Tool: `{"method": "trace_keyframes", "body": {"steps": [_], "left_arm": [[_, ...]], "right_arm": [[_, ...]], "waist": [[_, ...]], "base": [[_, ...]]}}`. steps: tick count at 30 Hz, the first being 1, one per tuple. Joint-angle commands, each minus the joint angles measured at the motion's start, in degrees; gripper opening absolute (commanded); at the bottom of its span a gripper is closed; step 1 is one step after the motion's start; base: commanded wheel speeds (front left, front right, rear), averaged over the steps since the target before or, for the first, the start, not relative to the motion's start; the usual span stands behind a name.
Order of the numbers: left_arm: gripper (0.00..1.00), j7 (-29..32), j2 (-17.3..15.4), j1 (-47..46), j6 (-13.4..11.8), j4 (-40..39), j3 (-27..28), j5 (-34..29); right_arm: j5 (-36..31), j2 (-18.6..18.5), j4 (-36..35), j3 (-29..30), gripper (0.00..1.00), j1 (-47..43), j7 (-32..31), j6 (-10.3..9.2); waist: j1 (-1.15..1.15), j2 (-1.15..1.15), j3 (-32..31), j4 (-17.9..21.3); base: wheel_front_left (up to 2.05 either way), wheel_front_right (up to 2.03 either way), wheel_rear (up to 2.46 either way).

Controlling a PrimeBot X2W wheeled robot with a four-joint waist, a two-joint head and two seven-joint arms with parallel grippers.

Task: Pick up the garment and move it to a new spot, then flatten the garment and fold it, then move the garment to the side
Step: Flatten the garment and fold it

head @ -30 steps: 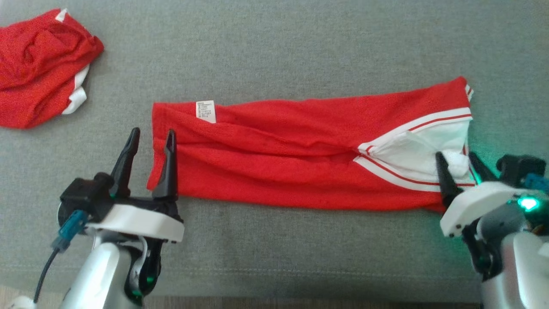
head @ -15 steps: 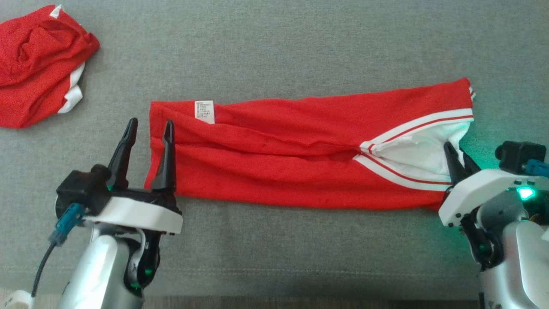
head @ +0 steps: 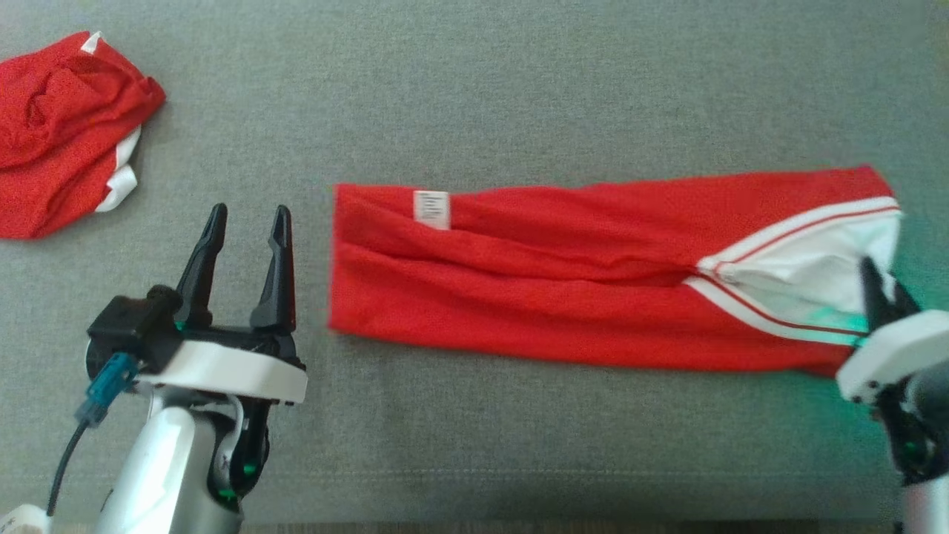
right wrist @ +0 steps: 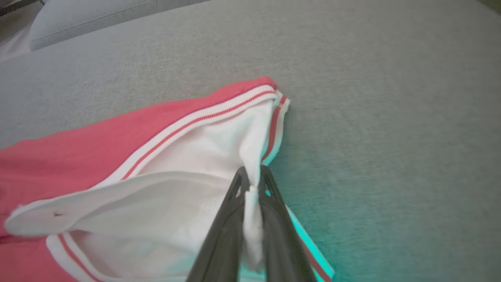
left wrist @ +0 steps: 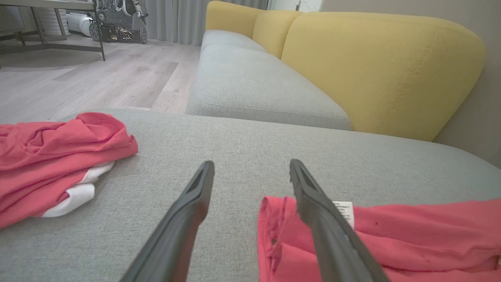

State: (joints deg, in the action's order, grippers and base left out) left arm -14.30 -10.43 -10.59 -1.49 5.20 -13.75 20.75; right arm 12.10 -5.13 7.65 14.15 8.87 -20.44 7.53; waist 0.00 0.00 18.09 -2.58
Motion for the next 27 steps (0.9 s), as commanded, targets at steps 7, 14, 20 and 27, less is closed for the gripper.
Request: {"method": "trace_keyframes", "body": {"steps": [7, 14, 20, 27], "left_arm": [[1.0, -0.7, -0.36, 0.56, -0.04, -1.49, 3.29, -0.6], [1.0, -0.7, -0.43, 1.57, -0.06, -0.98, 3.56, -0.43], [1.0, -0.61, -0.33, 1.66, -0.06, -0.52, 3.07, -0.21], [1.0, -0.35, 0.1, 1.38, 0.09, 0.47, 1.98, 0.07]], "right_arm": [[0.68, -1.58, -5.85, 1.12, 0.0, -1.58, -0.89, -0.04], [5.49, 0.0, -16.18, -6.86, 0.0, -0.68, -5.46, -0.04], [11.22, 1.52, -22.17, -17.69, 0.0, 0.95, -9.7, -0.04], [21.88, 2.21, -12.25, -33.49, 0.0, 5.12, -4.89, -0.04]], "waist": [[0.0, 0.0, -1.57, 0.65], [0.0, 0.0, -3.53, 1.3], [0.0, 0.0, -4.75, 0.73], [0.0, 0.0, -5.39, -2.12]], "base": [[0.0, 0.0, 0.0], [0.0, 0.0, 0.0], [0.0, 0.0, 0.0], [0.0, 0.0, 0.0]]}}
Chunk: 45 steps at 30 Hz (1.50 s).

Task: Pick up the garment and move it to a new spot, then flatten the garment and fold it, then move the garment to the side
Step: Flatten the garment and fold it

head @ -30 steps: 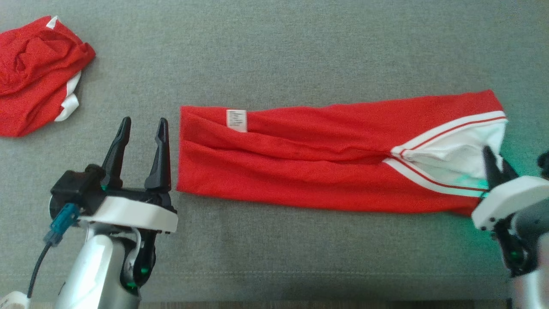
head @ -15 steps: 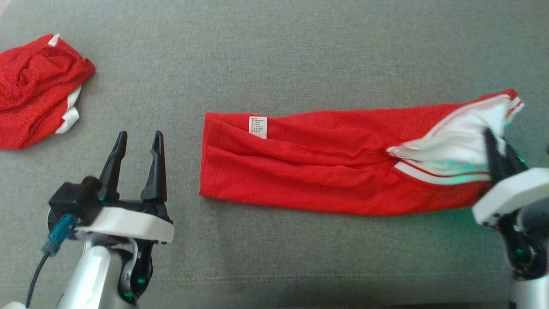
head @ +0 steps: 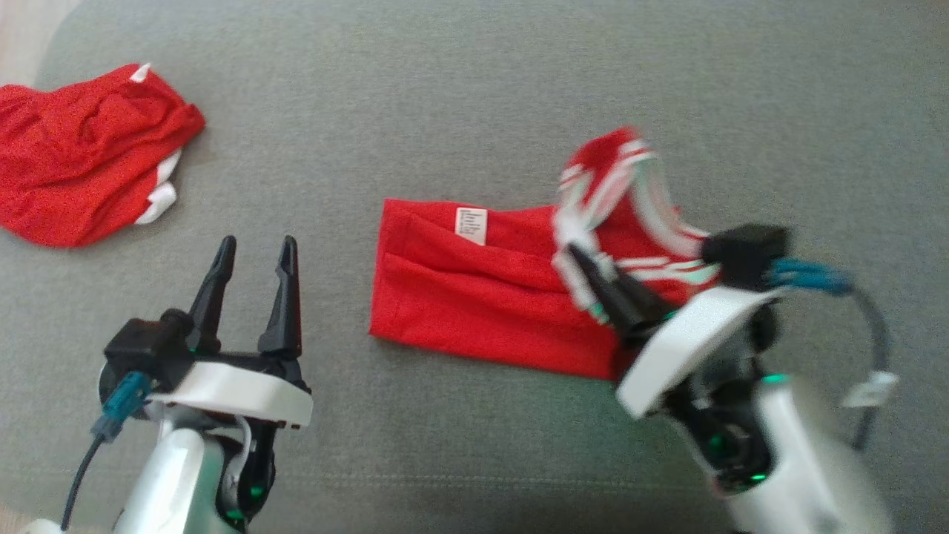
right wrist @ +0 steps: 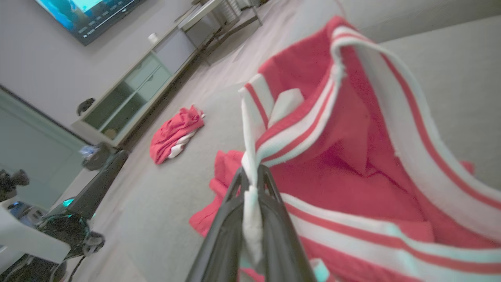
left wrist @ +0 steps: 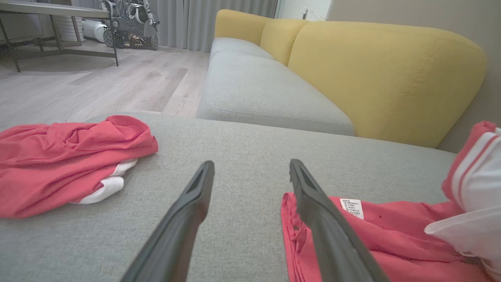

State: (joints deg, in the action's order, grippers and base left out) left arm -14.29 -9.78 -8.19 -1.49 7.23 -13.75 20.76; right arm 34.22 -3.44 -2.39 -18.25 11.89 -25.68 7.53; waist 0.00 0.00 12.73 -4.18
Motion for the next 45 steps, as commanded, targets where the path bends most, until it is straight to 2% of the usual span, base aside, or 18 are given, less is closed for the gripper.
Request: {"method": "trace_keyframes", "body": {"steps": [1, 7, 14, 15, 16, 17, 24, 29, 35, 45], "left_arm": [[1.0, -0.34, -0.46, -1.1, 0.11, -1.4, 1.82, 0.09], [1.0, -0.37, 0.19, -1.78, 0.56, -0.25, 0.9, 0.35], [1.0, -0.51, 0.74, -2.56, 0.91, 0.95, 0.71, 0.54], [1.0, -0.53, 0.81, -2.6, 0.92, 1.05, 0.73, 0.54], [1.0, -0.55, 0.87, -2.61, 0.93, 1.13, 0.77, 0.54], [1.0, -0.57, 0.91, -2.61, 0.93, 1.19, 0.83, 0.53], [1.0, -0.64, 0.81, -2.39, 0.89, 1.51, 1.41, 0.44], [1.0, -0.67, 0.36, -2.2, 0.63, 1.4, 1.87, 0.14], [1.0, -0.68, -0.46, -1.98, 0.04, 0.6, 2.48, -0.17], [1.0, -0.17, -2.11, -0.99, -0.85, -0.6, 3.22, -0.17]], "right_arm": [[0.92, 0.54, -0.03, -2.94, 0.0, 2.98, 1.83, -0.04], [8.82, 0.55, 12.71, -12.73, 0.0, 9.43, 11.38, -0.04], [13.54, 0.56, 24.57, -20.67, 0.0, 16.13, 18.74, -0.04], [14.0, 0.56, 25.65, -21.56, 0.22, 16.81, 19.67, -0.04], [14.47, 0.56, 26.52, -22.42, 0.55, 17.39, 20.53, -0.04], [14.73, 0.56, 27.06, -23.32, 1.0, 18.01, 21.54, -0.04], [13.71, 0.56, 26.92, -25.87, 1.0, 20.72, 28.25, -0.04], [10.43, 0.56, 24.2, -22.87, 1.0, 21.09, 32.93, -0.04], [2.02, -0.78, 20.72, -11.43, 1.0, 17.92, 35.46, -0.04], [-14.08, -3.07, 10.41, 10.79, 1.0, 4.54, 31.24, -0.04]], "waist": [[0.0, 0.0, 0.06, -1.03], [0.0, 0.0, 0.79, -4.08], [0.0, 0.0, 1.84, -6.0], [0.0, 0.0, 1.91, -6.09], [0.0, 0.0, 1.97, -6.12], [0.0, 0.0, 2.01, -6.08], [0.0, 0.0, 1.6, -4.97], [0.0, 0.0, 0.92, -3.4], [0.0, 0.0, 0.05, -1.41], [0.0, 0.0, -1.15, 1.39]], "base": [[0.0, 0.0, 0.0], [0.0, 0.0, 0.0], [0.0, 0.0, 0.0], [0.0, 0.0, 0.0], [0.0, 0.0, 0.0], [0.0, 0.0, 0.0], [0.0, 0.0, 0.0], [0.0, 0.0, 0.0], [0.0, 0.0, 0.0], [0.0, 0.0, 0.0]]}}
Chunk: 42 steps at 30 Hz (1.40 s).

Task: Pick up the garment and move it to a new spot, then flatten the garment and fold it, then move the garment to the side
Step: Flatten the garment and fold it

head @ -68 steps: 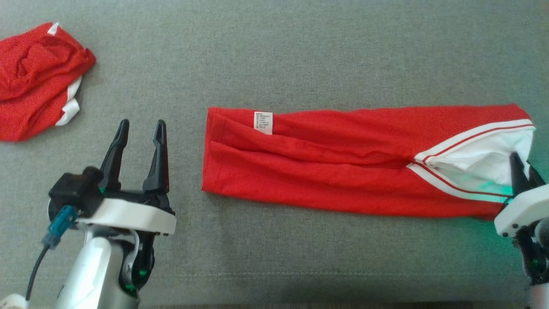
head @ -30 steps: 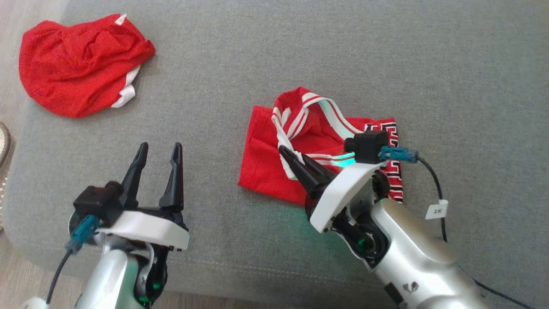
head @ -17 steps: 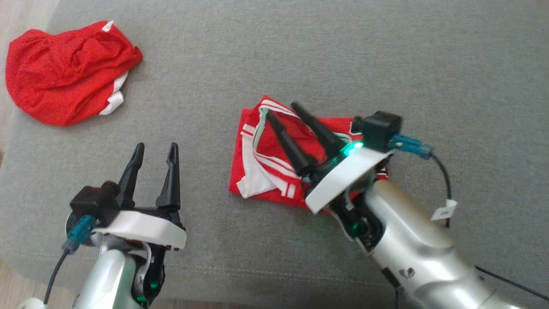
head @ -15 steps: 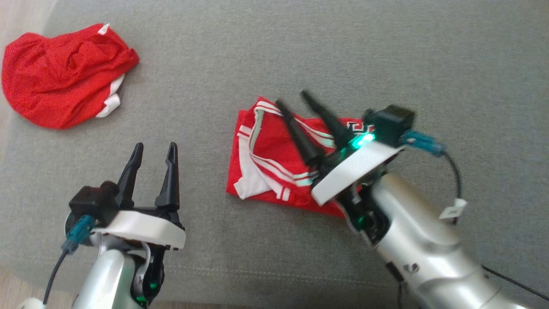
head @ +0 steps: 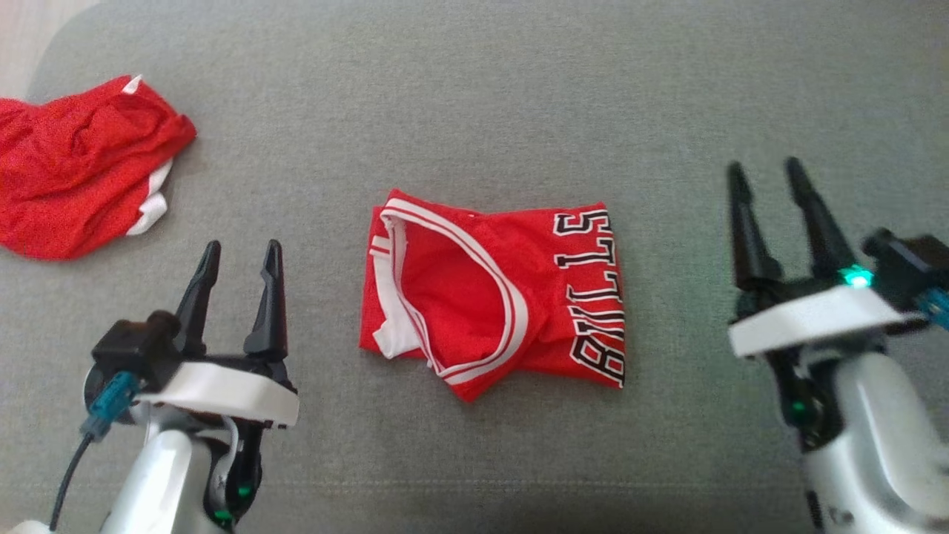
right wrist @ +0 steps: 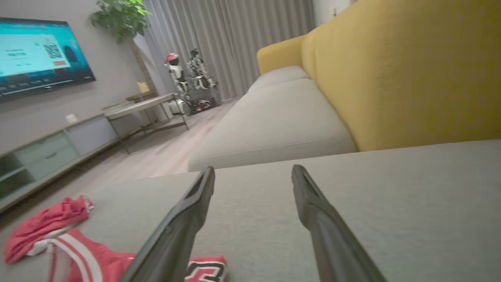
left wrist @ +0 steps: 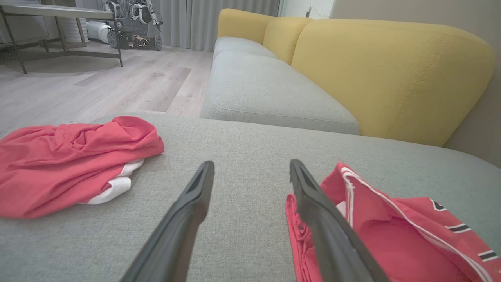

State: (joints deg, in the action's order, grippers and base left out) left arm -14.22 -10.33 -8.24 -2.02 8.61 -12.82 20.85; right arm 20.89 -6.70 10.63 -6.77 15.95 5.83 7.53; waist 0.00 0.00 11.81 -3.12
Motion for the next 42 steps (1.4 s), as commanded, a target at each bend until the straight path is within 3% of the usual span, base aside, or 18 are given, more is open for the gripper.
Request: {"method": "trace_keyframes", "body": {"steps": [1, 7, 13, 34, 36, 37, 42], "left_arm": [[1.0, -0.15, -1.75, -0.75, -0.37, -2.08, 2.3, -0.28], [1.0, 0.29, -2.59, 0.76, -0.9, -3.0, 2.15, -0.58], [1.0, 0.66, -2.97, 2.7, -1.61, -4.39, 1.79, -0.82], [1.0, 1.49, -3.31, 3.76, -2.53, -5.74, 0.64, -0.53], [1.0, 1.51, -3.27, 3.63, -2.55, -5.76, 0.48, -0.49], [1.0, 1.51, -3.24, 3.52, -2.53, -5.78, 0.39, -0.46], [1.0, 1.36, -3.15, 2.61, -2.21, -5.66, -0.05, -0.33]], "right_arm": [[-2.16, 0.3, -4.09, 0.88, 1.0, -0.85, -0.77, -0.04], [-9.28, 1.1, -12.21, 6.51, 1.0, -8.06, -3.66, -0.04], [-11.76, 2.5, -17.3, 8.45, 1.0, -13.11, -5.81, -0.04], [-11.97, 3.56, -18.33, 8.21, 1.0, -14.47, -7.91, -0.04], [-11.69, 3.57, -17.88, 7.49, 0.16, -14.4, -8.53, -0.04], [-11.63, 3.58, -17.57, 6.83, 0.0, -14.38, -8.86, -0.04], [-10.05, 3.64, -14.97, -1.52, 0.0, -14.49, -9.93, -0.04]], "waist": [[0.0, 0.0, -0.37, 0.57], [0.0, 0.0, -1.55, 1.64], [0.0, 0.0, -2.82, 2.1], [0.0, 0.0, -3.94, 1.05], [0.0, 0.0, -3.78, 0.74], [0.0, 0.0, -3.62, 0.55], [0.0, 0.0, -2.57, -0.72]], "base": [[0.0, 0.0, 0.0], [0.0, 0.0, 0.0], [0.0, 0.0, 0.0], [0.0, 0.0, 0.0], [0.0, 0.0, 0.0], [0.0, 0.0, 0.0], [0.0, 0.0, 0.0]]}}
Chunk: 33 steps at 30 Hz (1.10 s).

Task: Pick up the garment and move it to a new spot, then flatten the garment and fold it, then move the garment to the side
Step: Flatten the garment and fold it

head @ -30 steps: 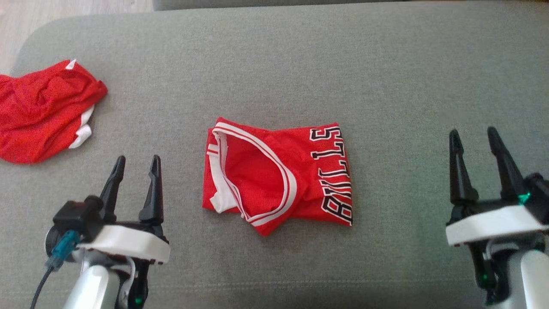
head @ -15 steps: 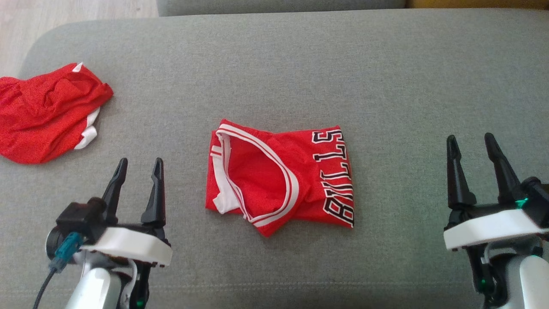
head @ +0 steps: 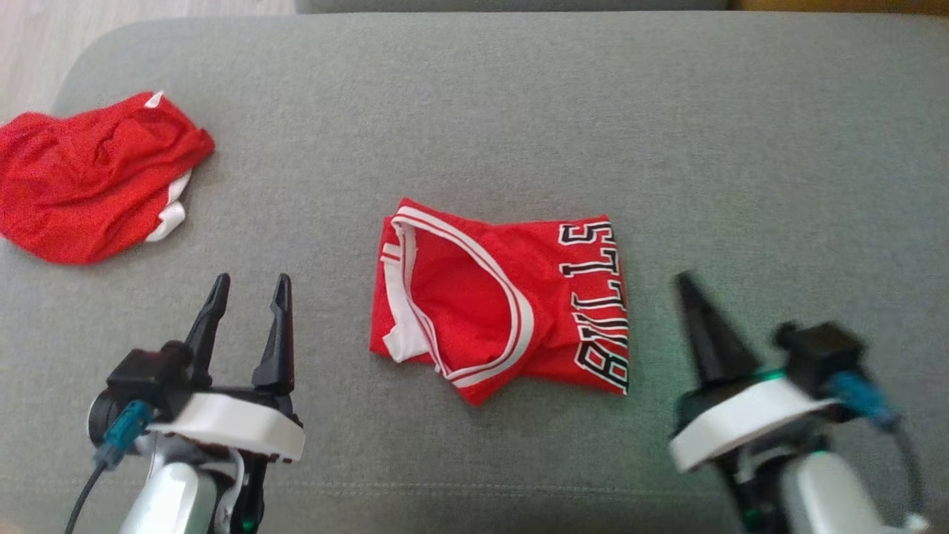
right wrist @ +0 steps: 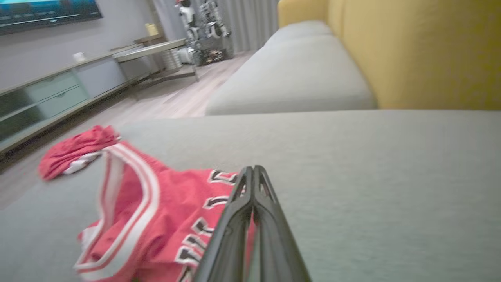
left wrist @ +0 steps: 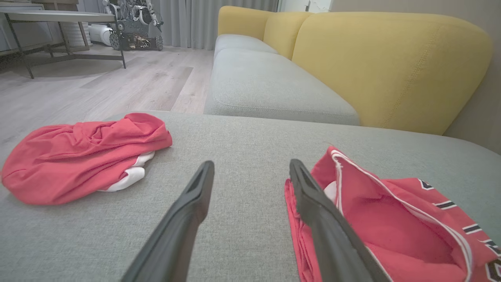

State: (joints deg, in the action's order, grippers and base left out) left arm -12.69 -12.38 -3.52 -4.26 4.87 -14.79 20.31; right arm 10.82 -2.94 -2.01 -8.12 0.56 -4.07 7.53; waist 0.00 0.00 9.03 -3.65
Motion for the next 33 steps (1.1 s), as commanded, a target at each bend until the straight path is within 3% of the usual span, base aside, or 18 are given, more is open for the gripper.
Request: {"method": "trace_keyframes", "body": {"steps": [1, 7, 21, 33], "left_arm": [[1.0, -0.29, -0.96, -2.63, 0.23, -1.71, 1.71, 0.27], [1.0, -0.8, -0.28, -4.24, 0.75, -1.09, 1.1, 0.44], [1.0, -1.81, 0.88, -6.54, 1.79, 0.96, 0.65, 0.77], [1.0, -2.14, 1.51, -7.6, 2.46, 2.11, 0.59, 0.77]], "right_arm": [[1.0, -0.08, -0.27, -4.29, 0.0, 0.72, -0.3, -0.04], [3.68, 0.0, 7.15, -13.29, 0.0, 1.96, 0.45, -0.04], [11.5, 0.05, 23.52, -25.29, 0.0, 15.48, 5.05, -0.04], [19.69, 0.06, 32.93, -33.0, 0.0, 22.63, 3.46, -0.04]], "waist": [[0.0, 0.0, 0.71, -0.83], [0.0, 0.0, 2.37, -2.59], [0.0, 0.0, 4.64, -5.16], [0.0, 0.0, 5.6, -5.86]], "base": [[0.0, 0.0, 0.0], [0.0, 0.0, 0.0], [0.0, 0.0, 0.0], [0.0, 0.0, 0.0]]}}
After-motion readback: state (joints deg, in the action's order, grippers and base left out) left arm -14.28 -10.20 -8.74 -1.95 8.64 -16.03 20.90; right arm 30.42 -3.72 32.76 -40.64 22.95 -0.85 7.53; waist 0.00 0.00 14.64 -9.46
